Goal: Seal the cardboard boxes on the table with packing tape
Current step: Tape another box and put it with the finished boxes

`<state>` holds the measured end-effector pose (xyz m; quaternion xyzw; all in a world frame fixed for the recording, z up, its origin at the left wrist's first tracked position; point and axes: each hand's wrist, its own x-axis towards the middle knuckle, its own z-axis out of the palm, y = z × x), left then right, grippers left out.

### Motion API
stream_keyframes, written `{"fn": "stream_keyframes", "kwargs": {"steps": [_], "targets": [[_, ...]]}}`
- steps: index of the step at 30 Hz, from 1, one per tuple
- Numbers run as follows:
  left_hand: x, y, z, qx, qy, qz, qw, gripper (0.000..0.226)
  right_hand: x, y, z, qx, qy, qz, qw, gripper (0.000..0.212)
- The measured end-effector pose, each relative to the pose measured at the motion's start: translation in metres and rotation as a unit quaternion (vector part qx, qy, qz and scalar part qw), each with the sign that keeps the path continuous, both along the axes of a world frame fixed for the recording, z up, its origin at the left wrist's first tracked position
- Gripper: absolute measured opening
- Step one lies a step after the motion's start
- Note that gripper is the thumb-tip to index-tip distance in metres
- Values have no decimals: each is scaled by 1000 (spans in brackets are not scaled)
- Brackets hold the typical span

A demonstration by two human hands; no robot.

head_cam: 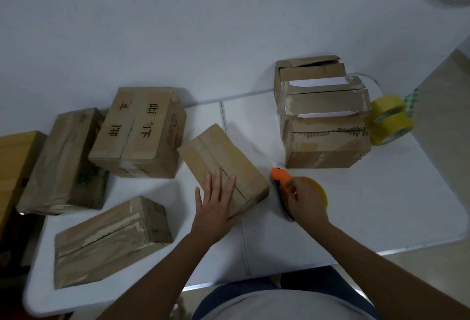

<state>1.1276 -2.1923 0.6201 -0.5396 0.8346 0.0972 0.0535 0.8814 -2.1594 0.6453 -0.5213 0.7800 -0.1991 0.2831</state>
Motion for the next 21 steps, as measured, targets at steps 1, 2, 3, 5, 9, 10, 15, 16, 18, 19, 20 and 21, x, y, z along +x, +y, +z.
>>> {"fn": "stream_keyframes", "kwargs": {"steps": [1,2,3,5,9,10,15,16,18,19,20,21], "targets": [[0,0,-2,2,12,-1,1000,109,9,2,3,45,-94,7,995,26],[0,-1,-2,7,22,-3,1000,108,19,4,5,96,-173,24,980,33],[0,0,-3,5,29,-6,1000,108,30,4,6,137,-237,39,961,35],[1,0,-3,-3,33,-14,999,106,52,-2,4,181,-309,47,932,33],[3,-1,1,17,31,-28,999,106,71,-20,-9,188,-334,-2,924,24],[3,0,2,24,30,-28,999,107,72,-21,-11,194,-334,-2,922,23],[3,-2,5,41,28,-31,998,111,72,-19,-21,204,-272,22,940,26],[6,-4,6,45,26,-36,998,111,71,-17,-22,206,-245,41,946,28],[15,-11,7,55,17,-66,996,112,65,-15,-17,194,-215,53,956,32],[22,-16,8,61,13,-86,994,114,60,-13,-13,174,-200,48,963,32],[29,-23,10,64,9,-105,992,115,55,-10,-9,141,-179,43,973,32],[35,-29,12,64,2,-121,991,118,49,-7,-8,104,-155,27,982,32]]}}
